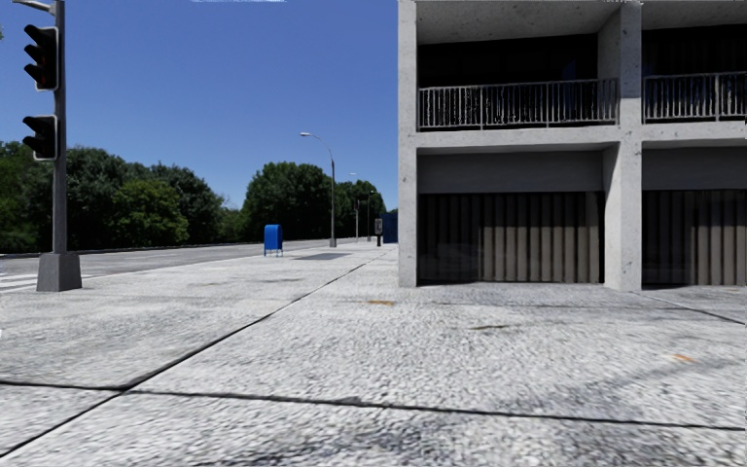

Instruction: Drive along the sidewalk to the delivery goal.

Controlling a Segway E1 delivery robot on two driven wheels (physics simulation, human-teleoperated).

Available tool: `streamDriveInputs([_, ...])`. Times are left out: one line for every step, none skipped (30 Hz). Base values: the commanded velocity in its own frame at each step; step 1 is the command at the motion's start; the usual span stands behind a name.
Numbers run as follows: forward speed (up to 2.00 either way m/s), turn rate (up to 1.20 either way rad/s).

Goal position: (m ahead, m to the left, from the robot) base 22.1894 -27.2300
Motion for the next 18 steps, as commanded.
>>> streamDriveInputs([2.00, 0.39])
streamDriveInputs([2.00, 0.39])
streamDriveInputs([2.00, 0.39])
streamDriveInputs([2.00, 0.39])
streamDriveInputs([2.00, 0.39])
streamDriveInputs([2.00, 0.39])
streamDriveInputs([2.00, 0.39])
streamDriveInputs([2.00, 0.39])
streamDriveInputs([2.00, 0.39])
streamDriveInputs([2.00, 0.39])
streamDriveInputs([2.00, 0.39])
streamDriveInputs([2.00, 0.39])
streamDriveInputs([2.00, 0.39])
streamDriveInputs([2.00, 0.39])
streamDriveInputs([2.00, 0.39])
streamDriveInputs([2.00, 0.28])
streamDriveInputs([2.00, 0.05])
streamDriveInputs([2.00, 0.00])
